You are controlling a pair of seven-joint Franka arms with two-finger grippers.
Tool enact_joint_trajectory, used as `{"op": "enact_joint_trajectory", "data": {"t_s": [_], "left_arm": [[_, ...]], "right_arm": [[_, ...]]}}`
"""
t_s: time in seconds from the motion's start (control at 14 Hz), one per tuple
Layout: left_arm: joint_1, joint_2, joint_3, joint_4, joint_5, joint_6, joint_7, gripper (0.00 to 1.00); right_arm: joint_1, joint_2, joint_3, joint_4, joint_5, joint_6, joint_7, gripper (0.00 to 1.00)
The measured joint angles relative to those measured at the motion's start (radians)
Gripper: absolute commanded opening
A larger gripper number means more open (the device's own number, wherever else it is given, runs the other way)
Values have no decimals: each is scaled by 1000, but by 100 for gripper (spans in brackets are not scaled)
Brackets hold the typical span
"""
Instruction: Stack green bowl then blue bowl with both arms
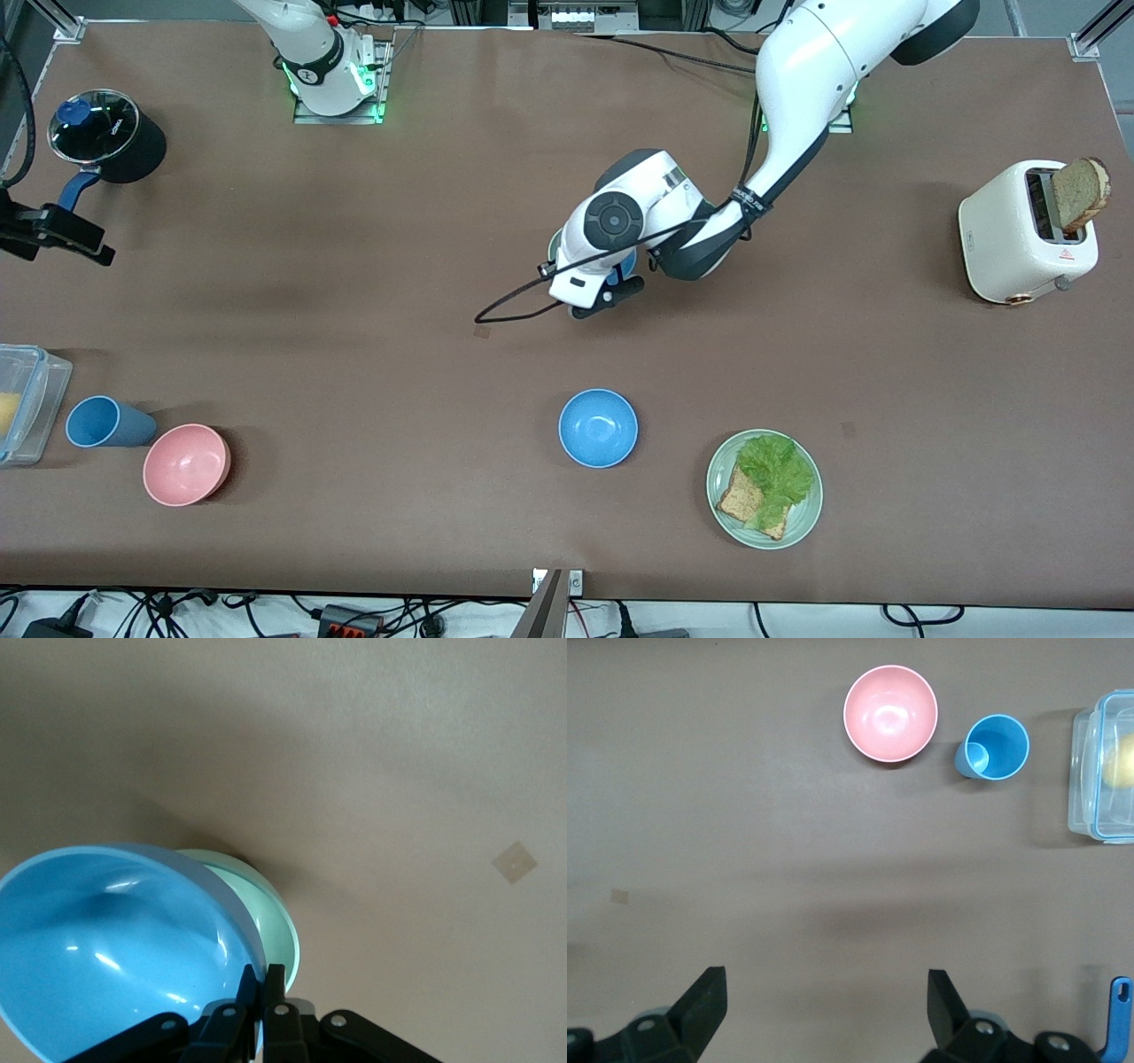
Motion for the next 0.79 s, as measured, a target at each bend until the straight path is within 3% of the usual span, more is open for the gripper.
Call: {"op": "enact_joint_trajectory", "data": {"t_s": [0.21, 0.29, 0.36, 0.43, 0.79], "left_arm": [[-15, 0, 1, 0, 0, 2, -5, 8], [-18, 1, 2, 0, 0, 9, -11, 28], [-19, 1, 2, 0, 0, 18, -19, 35], [-18, 2, 5, 0, 0, 25, -25, 52], [42, -4, 6, 38, -2, -13, -36, 55]], "right_arm": [[0, -55, 4, -98, -2, 36, 0, 100], [0, -67, 4, -116, -3, 38, 0, 100], [0, -76, 4, -125, -3, 39, 0, 100], [0, -81, 4, -129, -4, 42, 0, 100], [0, -83, 9, -130, -14, 44, 0, 100]]}}
